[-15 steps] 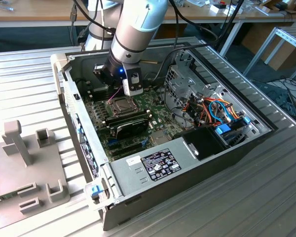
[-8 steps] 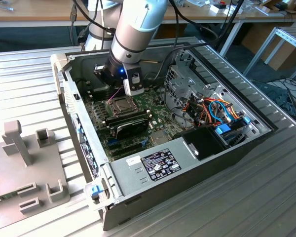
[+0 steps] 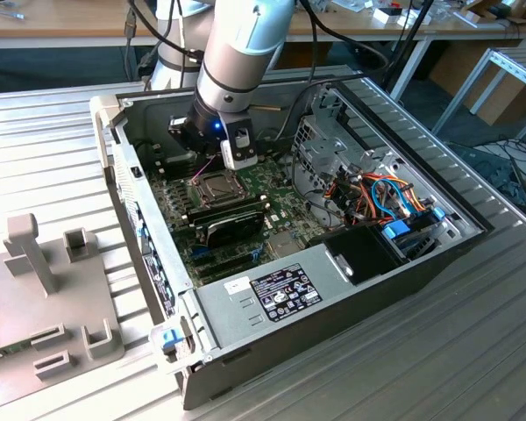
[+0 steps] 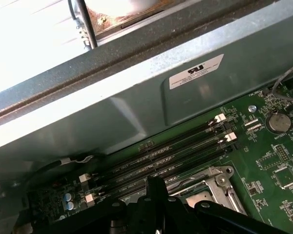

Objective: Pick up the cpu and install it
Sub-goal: 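Install the first cpu locking lever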

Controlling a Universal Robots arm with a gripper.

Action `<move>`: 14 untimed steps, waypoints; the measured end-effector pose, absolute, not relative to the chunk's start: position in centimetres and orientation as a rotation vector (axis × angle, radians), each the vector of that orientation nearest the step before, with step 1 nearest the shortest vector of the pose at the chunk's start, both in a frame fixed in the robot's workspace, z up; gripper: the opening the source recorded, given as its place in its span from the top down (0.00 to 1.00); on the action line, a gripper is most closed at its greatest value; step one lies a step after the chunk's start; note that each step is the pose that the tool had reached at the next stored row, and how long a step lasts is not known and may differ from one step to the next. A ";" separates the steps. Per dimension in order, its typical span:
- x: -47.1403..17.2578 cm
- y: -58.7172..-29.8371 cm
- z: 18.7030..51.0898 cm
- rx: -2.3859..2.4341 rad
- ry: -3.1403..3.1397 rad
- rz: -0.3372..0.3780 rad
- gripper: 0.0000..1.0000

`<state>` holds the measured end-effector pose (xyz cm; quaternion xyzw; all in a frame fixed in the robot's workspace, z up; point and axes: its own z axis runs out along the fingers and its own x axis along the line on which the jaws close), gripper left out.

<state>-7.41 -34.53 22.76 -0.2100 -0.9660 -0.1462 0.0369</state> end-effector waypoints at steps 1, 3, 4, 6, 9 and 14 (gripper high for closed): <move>-7.3 -34.5 22.8 -0.645 -2.965 -0.449 0.89; -7.2 -34.5 22.8 -0.641 -2.966 -0.449 0.89; -7.2 -34.5 22.8 -0.639 -2.966 -0.449 0.89; -7.1 -34.5 22.8 -0.629 -2.967 -0.450 0.89; -7.0 -34.5 22.8 -0.610 -2.969 -0.452 0.89; -7.0 -34.5 22.7 -0.566 -2.988 -0.457 0.89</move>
